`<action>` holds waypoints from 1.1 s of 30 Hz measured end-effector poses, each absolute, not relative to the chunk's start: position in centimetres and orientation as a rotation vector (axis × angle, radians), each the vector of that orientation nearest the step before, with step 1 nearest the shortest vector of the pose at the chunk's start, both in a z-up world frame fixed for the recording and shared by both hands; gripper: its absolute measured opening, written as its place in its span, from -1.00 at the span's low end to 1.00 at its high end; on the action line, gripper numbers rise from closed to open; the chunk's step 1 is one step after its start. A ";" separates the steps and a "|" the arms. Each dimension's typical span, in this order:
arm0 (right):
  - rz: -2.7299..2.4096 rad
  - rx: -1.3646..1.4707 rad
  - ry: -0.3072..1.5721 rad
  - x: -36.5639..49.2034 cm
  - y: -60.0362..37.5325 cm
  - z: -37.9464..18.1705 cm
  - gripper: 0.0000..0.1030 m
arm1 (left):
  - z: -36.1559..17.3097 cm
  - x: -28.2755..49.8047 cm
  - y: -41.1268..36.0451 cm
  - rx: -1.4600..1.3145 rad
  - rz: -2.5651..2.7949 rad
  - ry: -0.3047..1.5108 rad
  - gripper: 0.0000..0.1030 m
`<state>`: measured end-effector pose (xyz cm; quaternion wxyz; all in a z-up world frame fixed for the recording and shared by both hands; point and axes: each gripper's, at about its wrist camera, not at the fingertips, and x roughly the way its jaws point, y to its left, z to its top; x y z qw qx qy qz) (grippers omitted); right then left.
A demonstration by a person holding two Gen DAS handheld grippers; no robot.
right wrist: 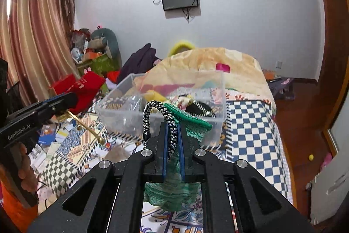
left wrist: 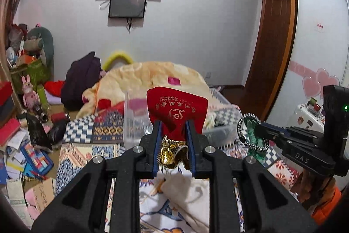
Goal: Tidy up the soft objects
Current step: 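Place the red pouch into the box with the left tool while the right tool drops the cord in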
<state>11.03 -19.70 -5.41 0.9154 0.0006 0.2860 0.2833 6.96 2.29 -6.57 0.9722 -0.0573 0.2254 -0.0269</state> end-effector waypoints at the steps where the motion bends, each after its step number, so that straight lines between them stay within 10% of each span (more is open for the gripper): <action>1: 0.580 0.001 0.583 11.2 -19.7 -5.2 -0.85 | -6.5 7.2 2.3 -0.114 -0.053 0.452 -0.60; 33: 0.545 0.064 0.691 19.4 -17.0 -6.9 -0.85 | -12.4 20.1 3.3 -0.061 0.043 0.656 -0.59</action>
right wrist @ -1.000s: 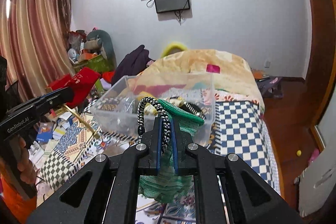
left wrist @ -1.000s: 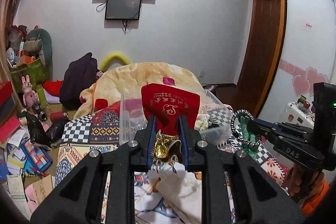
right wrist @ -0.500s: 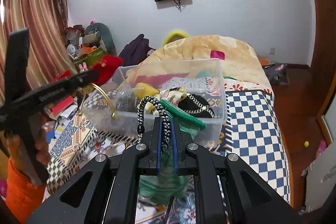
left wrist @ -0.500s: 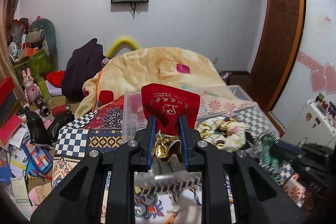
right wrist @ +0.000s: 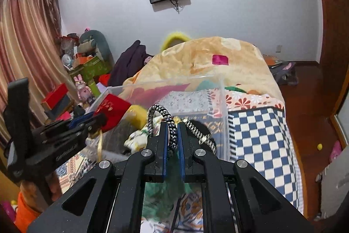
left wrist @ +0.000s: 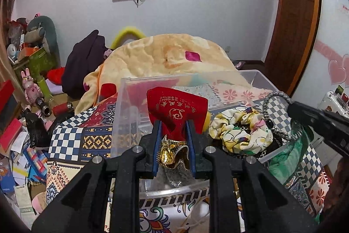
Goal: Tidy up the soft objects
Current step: 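Place the red pouch into the box with the left tool while the right tool drops the cord in, then grasp the green knit cloth with the right tool while the left tool grasps the white cloth bag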
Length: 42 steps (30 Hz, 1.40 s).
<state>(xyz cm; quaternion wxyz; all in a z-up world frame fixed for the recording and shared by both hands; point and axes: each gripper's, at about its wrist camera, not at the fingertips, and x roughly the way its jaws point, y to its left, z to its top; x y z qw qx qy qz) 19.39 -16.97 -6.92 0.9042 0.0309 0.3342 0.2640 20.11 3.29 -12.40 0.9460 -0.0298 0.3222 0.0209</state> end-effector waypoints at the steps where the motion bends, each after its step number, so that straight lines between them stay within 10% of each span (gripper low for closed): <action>1: 0.539 0.056 0.695 19.7 -16.8 -6.9 -0.85 | -12.4 20.2 3.3 -0.060 0.042 0.657 -0.59; 19: 0.480 -0.011 0.757 20.8 -17.1 -7.3 -0.76 | -13.3 20.5 2.7 -0.037 0.026 0.698 -0.34; 33: 0.505 -0.022 0.639 16.5 -18.5 -4.4 0.44 | -8.6 14.8 3.0 -0.078 -0.001 0.539 0.50; 42: 0.512 -0.014 0.667 14.7 -19.3 -6.0 0.72 | -10.3 11.8 2.6 -0.106 -0.048 0.596 0.83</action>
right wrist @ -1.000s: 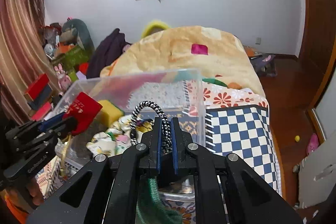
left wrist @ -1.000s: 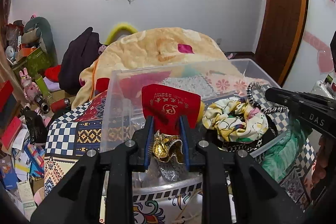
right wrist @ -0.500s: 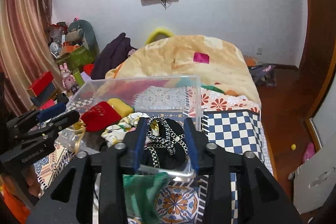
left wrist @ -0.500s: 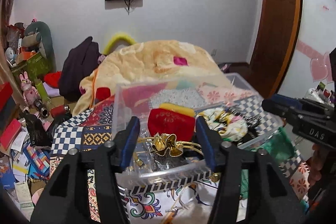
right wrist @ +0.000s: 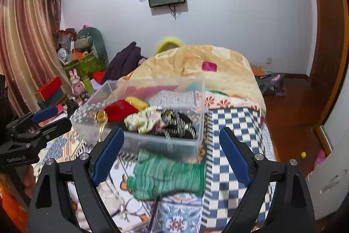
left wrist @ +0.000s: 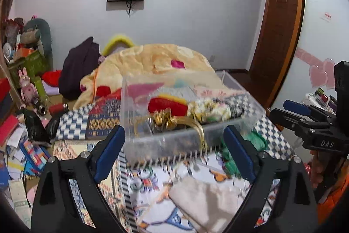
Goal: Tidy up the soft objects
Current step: 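Grasp the green knit cloth with the right tool while the left tool grasps the white cloth bag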
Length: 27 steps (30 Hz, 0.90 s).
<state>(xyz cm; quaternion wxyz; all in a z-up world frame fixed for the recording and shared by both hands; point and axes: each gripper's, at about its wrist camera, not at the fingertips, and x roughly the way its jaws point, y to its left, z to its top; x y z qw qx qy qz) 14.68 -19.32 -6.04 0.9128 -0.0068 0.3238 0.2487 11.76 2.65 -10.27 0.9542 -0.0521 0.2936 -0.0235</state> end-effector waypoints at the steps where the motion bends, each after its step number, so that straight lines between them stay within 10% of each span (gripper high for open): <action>1: 0.514 -0.019 0.677 14.5 -19.3 -6.4 0.72 | -10.8 11.6 2.6 -0.114 -0.053 0.615 0.84; 21: 0.560 -0.178 0.868 14.5 -15.4 -13.3 0.72 | -19.6 10.5 -0.2 -0.095 -0.080 0.849 0.83; 27: 0.559 -0.193 0.851 14.0 -15.8 -13.5 0.27 | -19.4 8.5 -0.7 -0.081 -0.105 0.818 0.27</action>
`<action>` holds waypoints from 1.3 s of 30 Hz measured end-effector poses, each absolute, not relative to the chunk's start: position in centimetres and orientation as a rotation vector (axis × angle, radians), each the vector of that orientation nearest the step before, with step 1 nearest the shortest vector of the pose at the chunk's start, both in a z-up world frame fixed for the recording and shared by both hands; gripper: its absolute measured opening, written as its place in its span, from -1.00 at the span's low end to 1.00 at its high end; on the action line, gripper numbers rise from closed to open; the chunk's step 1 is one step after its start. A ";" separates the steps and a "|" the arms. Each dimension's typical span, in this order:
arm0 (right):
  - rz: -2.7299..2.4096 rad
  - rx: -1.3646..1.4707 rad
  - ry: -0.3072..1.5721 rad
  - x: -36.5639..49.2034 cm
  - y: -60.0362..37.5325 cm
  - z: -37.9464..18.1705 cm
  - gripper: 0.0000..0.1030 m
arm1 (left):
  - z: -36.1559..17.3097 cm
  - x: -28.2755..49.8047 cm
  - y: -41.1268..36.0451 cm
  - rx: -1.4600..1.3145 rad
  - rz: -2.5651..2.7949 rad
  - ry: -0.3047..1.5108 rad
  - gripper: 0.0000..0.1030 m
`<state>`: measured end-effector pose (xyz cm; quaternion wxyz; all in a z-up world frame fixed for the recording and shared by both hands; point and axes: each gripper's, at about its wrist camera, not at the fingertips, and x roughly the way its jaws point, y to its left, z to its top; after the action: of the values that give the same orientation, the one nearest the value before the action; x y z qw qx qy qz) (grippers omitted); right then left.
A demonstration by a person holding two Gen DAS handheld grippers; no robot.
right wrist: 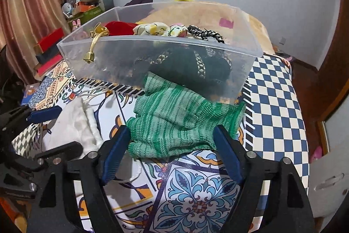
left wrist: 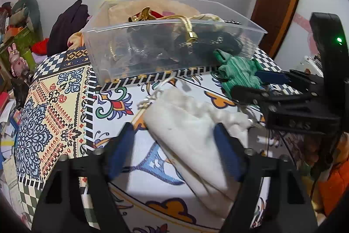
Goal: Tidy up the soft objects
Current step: 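Grasp the green knit cloth with the right tool while the left tool grasps the white cloth bag, then drop the white bag into the box with the left tool while the right tool drops the green cloth in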
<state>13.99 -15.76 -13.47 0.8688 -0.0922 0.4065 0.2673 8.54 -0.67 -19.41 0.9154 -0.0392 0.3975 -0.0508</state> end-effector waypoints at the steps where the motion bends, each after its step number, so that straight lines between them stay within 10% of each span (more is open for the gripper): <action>1: 0.560 -0.187 0.850 13.9 -16.0 -13.4 0.21 | -19.3 8.3 -0.7 -0.078 -0.106 0.816 0.21; 9: 0.569 -0.118 0.854 13.2 -18.1 -13.1 -0.56 | -19.0 6.5 -0.2 -0.108 -0.095 0.822 -0.53; 39: 0.589 -0.063 0.543 11.8 -18.6 -3.3 -0.62 | -5.7 10.2 3.4 -0.021 0.056 0.428 -0.66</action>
<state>11.83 -18.56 -3.32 0.9203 -0.0305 0.2644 0.2868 10.20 3.44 -5.73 0.9768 -0.0104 0.2121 0.0277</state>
